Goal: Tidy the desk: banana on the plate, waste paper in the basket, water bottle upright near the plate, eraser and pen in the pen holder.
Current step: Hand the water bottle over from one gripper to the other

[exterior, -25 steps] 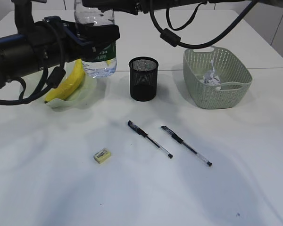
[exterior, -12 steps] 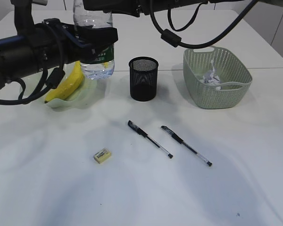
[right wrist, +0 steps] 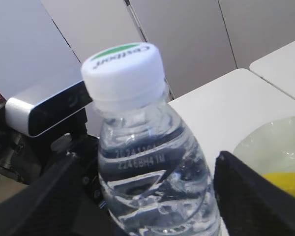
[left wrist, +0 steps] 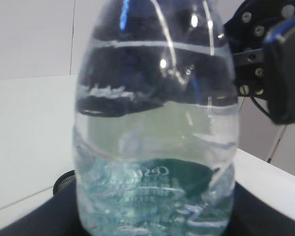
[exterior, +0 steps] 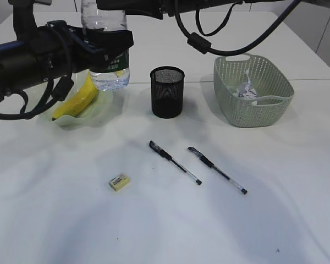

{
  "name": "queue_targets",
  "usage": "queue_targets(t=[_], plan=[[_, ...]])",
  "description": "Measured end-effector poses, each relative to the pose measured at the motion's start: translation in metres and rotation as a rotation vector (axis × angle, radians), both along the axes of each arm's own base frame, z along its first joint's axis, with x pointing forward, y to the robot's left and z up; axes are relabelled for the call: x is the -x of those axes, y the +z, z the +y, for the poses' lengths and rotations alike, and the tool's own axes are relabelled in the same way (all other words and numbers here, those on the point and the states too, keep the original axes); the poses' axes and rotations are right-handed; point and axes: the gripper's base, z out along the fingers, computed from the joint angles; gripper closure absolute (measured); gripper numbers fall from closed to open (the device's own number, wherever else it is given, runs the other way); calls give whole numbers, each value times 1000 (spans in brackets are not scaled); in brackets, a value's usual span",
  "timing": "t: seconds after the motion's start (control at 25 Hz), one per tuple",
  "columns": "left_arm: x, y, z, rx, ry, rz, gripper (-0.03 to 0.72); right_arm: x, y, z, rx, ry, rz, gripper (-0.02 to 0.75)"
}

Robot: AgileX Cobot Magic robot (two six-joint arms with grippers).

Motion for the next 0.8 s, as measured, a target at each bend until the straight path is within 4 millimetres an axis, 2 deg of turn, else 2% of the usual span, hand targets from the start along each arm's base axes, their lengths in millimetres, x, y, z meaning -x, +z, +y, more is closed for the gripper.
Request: queue_targets(t=[0.4,0.8], plan=[[-7,0,13,10,61,10,309,2,-2,-1,33,13,1,113],[-12,-3,26,-25,95,21,309,-8,-16,-9,214,-75,-78,113]])
